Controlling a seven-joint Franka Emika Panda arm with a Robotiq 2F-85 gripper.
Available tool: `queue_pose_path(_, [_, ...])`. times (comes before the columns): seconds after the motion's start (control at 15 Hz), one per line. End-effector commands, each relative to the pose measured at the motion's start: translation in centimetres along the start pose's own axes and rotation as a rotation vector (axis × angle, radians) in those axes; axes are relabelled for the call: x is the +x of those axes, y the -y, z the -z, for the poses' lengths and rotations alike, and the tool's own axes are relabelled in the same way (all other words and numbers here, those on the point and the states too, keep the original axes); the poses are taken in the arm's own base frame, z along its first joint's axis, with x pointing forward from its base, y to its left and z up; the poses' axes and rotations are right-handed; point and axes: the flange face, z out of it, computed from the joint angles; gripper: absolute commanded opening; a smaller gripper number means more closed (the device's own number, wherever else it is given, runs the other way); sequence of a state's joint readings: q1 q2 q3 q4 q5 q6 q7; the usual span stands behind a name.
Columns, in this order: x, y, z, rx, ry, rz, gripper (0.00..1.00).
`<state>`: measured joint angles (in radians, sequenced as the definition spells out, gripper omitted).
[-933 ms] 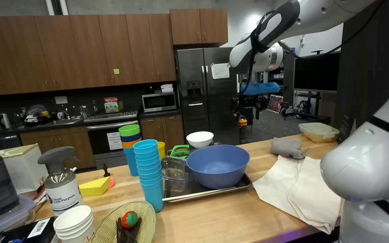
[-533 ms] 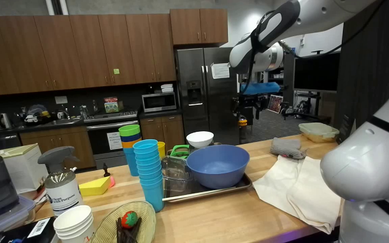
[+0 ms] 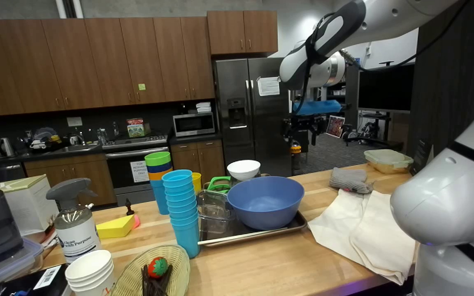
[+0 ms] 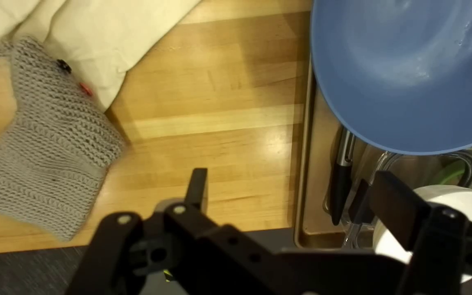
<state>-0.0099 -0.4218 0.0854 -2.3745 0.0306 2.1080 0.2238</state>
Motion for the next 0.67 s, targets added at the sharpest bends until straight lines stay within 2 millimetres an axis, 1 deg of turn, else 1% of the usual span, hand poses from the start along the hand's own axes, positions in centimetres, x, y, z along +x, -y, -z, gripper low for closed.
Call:
queue_pose_path(0.0, [0.02, 0.0, 0.07, 0.0, 0.001, 0.0, 1.0])
queue_pose_path(0.6, [0.14, -0.12, -0.01, 0.011, -0.005, -0.016, 1.0])
